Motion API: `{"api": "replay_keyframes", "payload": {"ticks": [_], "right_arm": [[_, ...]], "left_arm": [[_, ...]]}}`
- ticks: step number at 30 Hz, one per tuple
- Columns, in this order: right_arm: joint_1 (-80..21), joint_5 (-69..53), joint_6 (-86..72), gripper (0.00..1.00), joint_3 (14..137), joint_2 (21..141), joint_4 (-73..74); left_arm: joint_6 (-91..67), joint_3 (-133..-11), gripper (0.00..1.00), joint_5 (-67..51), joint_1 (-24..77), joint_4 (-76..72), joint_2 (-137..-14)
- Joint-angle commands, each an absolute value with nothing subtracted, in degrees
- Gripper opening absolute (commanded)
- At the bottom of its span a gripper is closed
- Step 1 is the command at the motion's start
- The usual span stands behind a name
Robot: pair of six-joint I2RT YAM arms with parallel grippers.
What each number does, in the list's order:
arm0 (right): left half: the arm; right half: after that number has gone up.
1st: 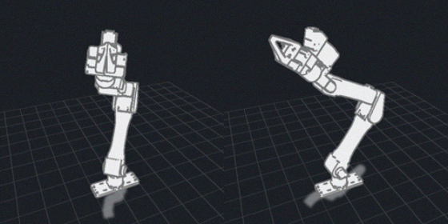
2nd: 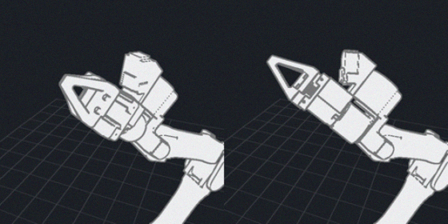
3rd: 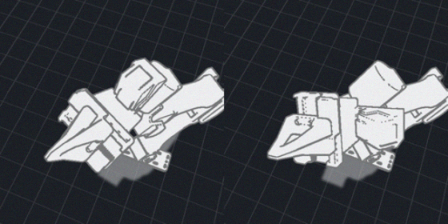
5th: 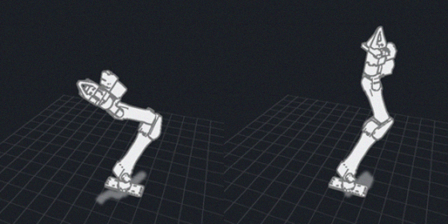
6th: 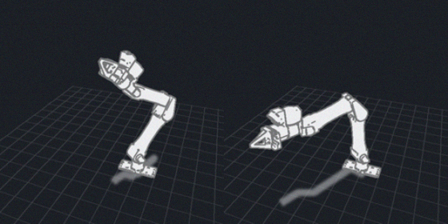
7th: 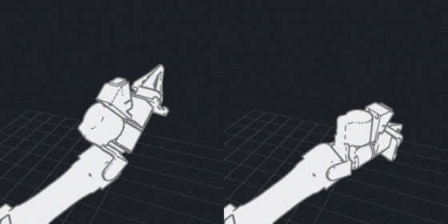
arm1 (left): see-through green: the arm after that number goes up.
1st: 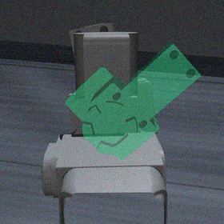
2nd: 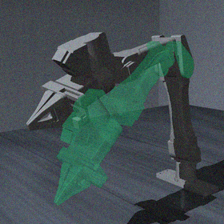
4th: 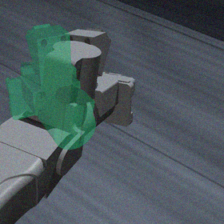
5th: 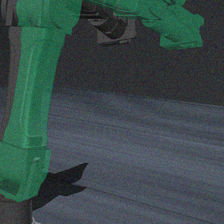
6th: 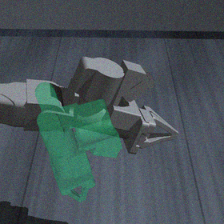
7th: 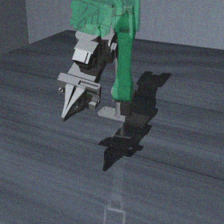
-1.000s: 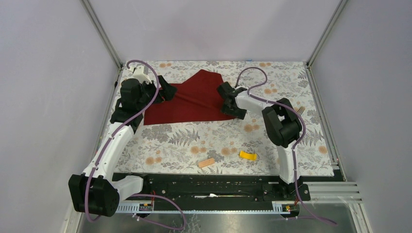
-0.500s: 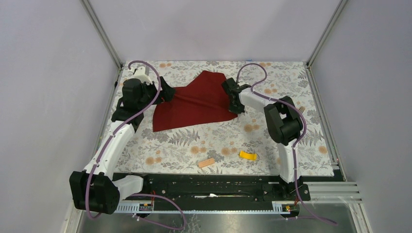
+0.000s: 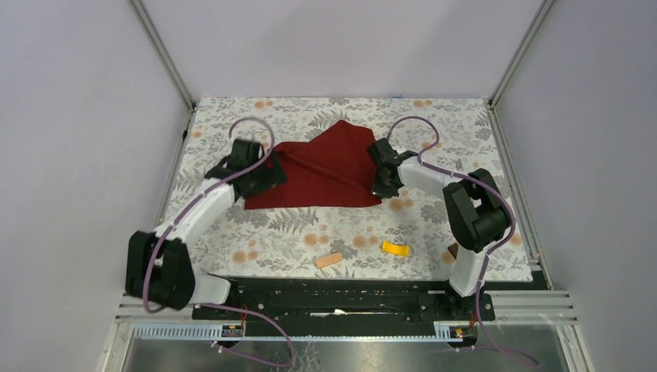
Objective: Fold the napkin into a case and place the utensils inside
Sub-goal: Pick up the crumpled napkin from the center of the board.
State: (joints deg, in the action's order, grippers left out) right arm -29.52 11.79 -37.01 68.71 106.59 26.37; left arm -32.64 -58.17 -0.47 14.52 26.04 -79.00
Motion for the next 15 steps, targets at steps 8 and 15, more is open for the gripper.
{"api": "replay_keyframes", "payload": {"ticks": [8,15], "right_arm": [[-29.9,6.9,-35.1,0.00,65.3,99.3,22.0],[-29.8,4.2,-32.9,0.00,61.5,97.1,17.8]], "left_arm": [[-47.5,-50.7,0.99,18.5,10.0,39.8,-75.3],[-44.4,-52.1,0.87,15.5,7.9,33.4,-81.5]]}}
